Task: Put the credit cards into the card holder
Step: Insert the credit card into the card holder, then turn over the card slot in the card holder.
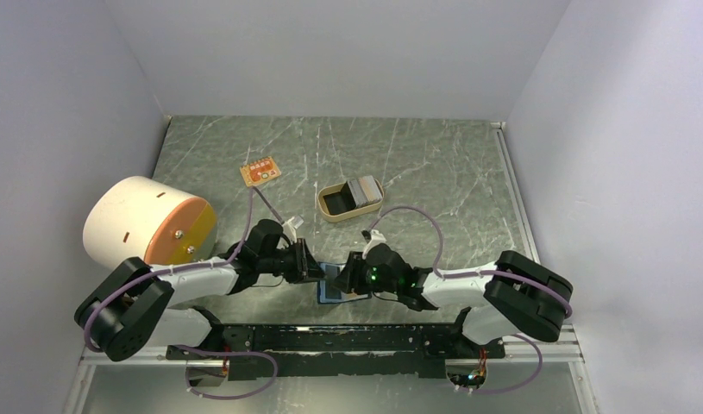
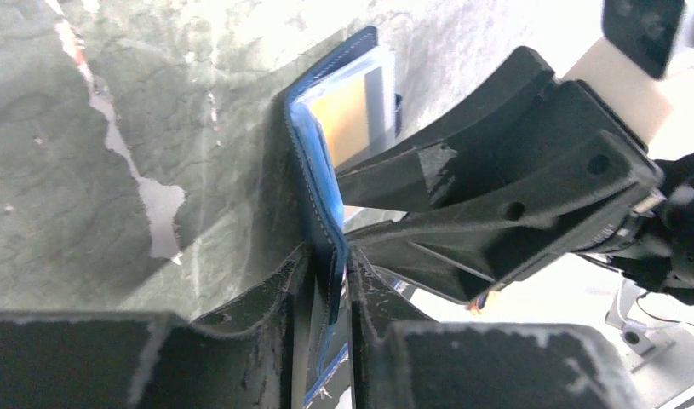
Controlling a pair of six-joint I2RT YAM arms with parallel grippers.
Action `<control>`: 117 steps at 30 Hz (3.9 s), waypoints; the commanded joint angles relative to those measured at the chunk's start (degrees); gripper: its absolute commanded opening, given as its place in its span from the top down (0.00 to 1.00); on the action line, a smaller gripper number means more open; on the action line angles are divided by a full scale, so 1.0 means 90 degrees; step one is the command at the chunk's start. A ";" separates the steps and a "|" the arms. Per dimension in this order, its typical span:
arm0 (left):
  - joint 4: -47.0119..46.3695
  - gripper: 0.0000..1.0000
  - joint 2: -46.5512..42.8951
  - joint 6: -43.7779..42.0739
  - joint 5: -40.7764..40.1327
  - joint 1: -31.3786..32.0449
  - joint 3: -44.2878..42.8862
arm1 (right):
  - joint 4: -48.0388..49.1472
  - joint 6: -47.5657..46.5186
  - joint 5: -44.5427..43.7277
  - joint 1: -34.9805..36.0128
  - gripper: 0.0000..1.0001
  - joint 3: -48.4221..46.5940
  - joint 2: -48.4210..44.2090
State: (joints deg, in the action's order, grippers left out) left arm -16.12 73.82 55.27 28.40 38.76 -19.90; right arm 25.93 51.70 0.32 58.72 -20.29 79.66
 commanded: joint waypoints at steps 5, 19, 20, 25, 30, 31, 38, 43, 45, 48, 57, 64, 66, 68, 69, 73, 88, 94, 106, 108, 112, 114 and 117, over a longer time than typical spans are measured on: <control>-0.1384 0.81 -0.0154 0.0319 0.0740 0.0020 0.0157 | 0.0591 0.0276 0.0276 -0.0164 0.65 0.0311 0.0135; -0.1803 0.90 -0.0175 0.0251 0.0888 0.0012 0.0295 | 0.0363 0.0317 0.0103 -0.0275 0.69 0.0449 0.0007; -0.1961 0.89 -0.0166 0.0285 0.0949 0.0010 0.0320 | 0.0357 0.0334 0.0102 -0.0287 0.70 0.0475 0.0014; -0.2360 0.84 -0.0097 0.0374 0.1091 0.0010 0.0412 | 0.0394 0.0372 0.0091 -0.0313 0.70 0.0544 0.0084; -0.2721 0.80 0.0050 0.0451 0.1182 0.0014 0.0557 | 0.0378 0.0367 0.0081 -0.0330 0.70 0.0576 0.0114; -0.2737 0.79 0.0072 0.0449 0.1180 0.0008 0.0553 | 0.0382 0.0365 0.0082 -0.0339 0.70 0.0575 0.0123; -0.2764 0.88 0.0204 0.0361 0.1158 0.0017 0.0523 | 0.0356 0.0324 0.0090 -0.0394 0.70 0.0600 0.0098; -0.2758 0.91 0.0354 0.0307 0.1114 0.0009 0.0517 | 0.0335 0.0313 0.0073 -0.0444 0.70 0.0677 0.0026; -0.2929 0.91 0.0404 0.0336 0.1152 0.0013 0.0556 | 0.0331 0.0306 0.0063 -0.0457 0.70 0.0722 -0.0020; -0.3392 0.90 0.0507 0.0501 0.1281 0.0010 0.0644 | 0.0389 0.0320 0.0104 -0.0512 0.70 0.0770 0.0019; -0.4224 0.81 0.0738 0.0757 0.1399 0.0016 0.0824 | 0.0478 0.0295 0.0145 -0.0548 0.70 0.0786 0.0172; -0.3776 0.90 0.0614 0.0531 0.1279 0.0012 0.0735 | 0.0439 0.0261 0.0155 -0.0557 0.71 0.0732 0.0179; -0.3705 0.91 0.0581 0.0502 0.1240 0.0016 0.0733 | 0.0439 0.0245 0.0162 -0.0562 0.71 0.0709 0.0185; -0.3543 0.91 0.0568 0.0434 0.1165 0.0012 0.0702 | 0.0433 0.0242 0.0167 -0.0552 0.71 0.0696 0.0197; -0.3409 0.91 0.0562 0.0384 0.1130 0.0018 0.0670 | 0.0434 0.0233 0.0163 -0.0554 0.71 0.0693 0.0193; -0.2386 0.91 0.0454 0.0076 0.0649 0.0047 0.0411 | 0.0104 0.0153 0.0106 -0.0557 0.69 0.0541 0.0072; 0.0397 0.91 0.0500 -0.0523 -0.1142 0.0802 -0.0928 | -0.1043 -0.0070 -0.0562 -0.0555 0.76 0.0293 -0.0288; 0.0382 0.88 0.0849 -0.0491 -0.1184 0.0874 -0.1038 | -0.0875 -0.0080 -0.0507 -0.0547 0.76 0.0312 -0.0131; 0.0604 0.91 0.1330 -0.0554 -0.1373 0.0942 -0.1250 | -0.3418 -0.0306 -0.1541 -0.0611 0.58 -0.0127 -0.1849; 0.0697 0.91 0.1336 -0.0555 -0.1401 0.0940 -0.1265 | -0.3910 -0.0390 -0.1767 -0.0629 0.56 -0.0273 -0.2209; 0.0818 0.91 0.1181 -0.0563 -0.1460 0.0938 -0.1257 | -0.4501 -0.0646 -0.2068 -0.0738 0.53 -0.0590 -0.2810; 0.0761 0.91 0.1111 -0.0556 -0.1434 0.0937 -0.1234 | -0.4450 -0.0779 -0.2086 -0.0791 0.52 -0.0664 -0.2936; 0.0679 0.91 0.1080 -0.0538 -0.1296 0.0937 -0.1278 | -0.4314 -0.0817 -0.2007 -0.0804 0.56 -0.0664 -0.2736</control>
State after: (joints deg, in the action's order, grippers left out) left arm -11.22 84.53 51.64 17.52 46.72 -31.11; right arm -10.13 46.61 -15.86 51.96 -25.30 54.02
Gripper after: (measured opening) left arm 0.095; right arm 0.461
